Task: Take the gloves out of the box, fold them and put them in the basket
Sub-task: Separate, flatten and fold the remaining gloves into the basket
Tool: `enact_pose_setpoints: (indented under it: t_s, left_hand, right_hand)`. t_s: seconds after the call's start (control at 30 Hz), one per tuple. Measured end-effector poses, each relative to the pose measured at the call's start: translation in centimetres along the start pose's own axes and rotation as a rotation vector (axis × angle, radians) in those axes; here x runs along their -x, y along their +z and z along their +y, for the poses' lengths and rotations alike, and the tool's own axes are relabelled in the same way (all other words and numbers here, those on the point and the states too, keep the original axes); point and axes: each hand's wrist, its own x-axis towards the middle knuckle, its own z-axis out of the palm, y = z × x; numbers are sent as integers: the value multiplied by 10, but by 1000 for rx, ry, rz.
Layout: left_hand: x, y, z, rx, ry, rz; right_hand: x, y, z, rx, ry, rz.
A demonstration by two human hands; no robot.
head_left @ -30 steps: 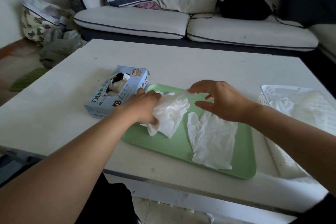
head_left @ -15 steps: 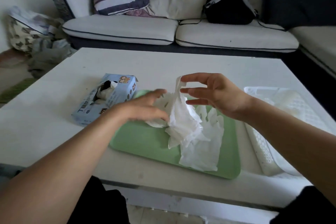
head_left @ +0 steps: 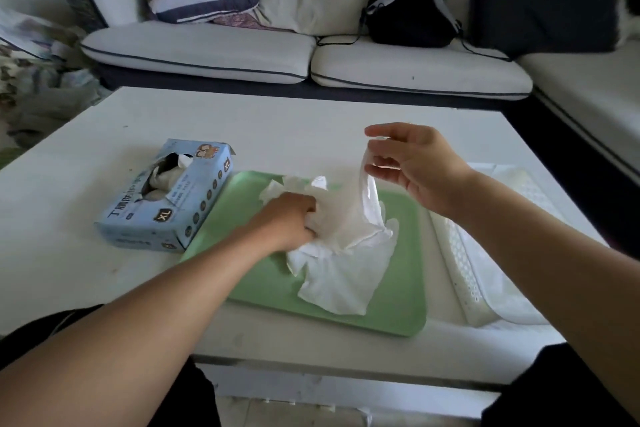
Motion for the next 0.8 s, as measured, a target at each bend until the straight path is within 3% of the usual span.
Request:
enact_pose_setpoints:
  t_s: [0.1, 0.23, 0.4, 0.6, 0.7, 0.8]
  left_hand:
    - [0, -33, -14, -149, -77, 96]
    - [9, -52, -29, -249, -141, -176]
    - [16, -73, -16, 65, -114, -368]
    - [18, -49, -12, -162, 5, -315]
    - [25, -67, -5, 148, 1, -343]
    - [27, -72, 0, 422, -24, -177]
  right_hand:
    - [0, -8, -5, 122, -33, -36]
    - [3, -9, -11, -1, 4, -156]
    - [3, 7, -13, -179, 15, -251]
    - [5, 25, 2, -398, 60, -354]
    - [6, 34, 6, -435, 55, -356]
    - [9, 40, 8, -402, 72, -411]
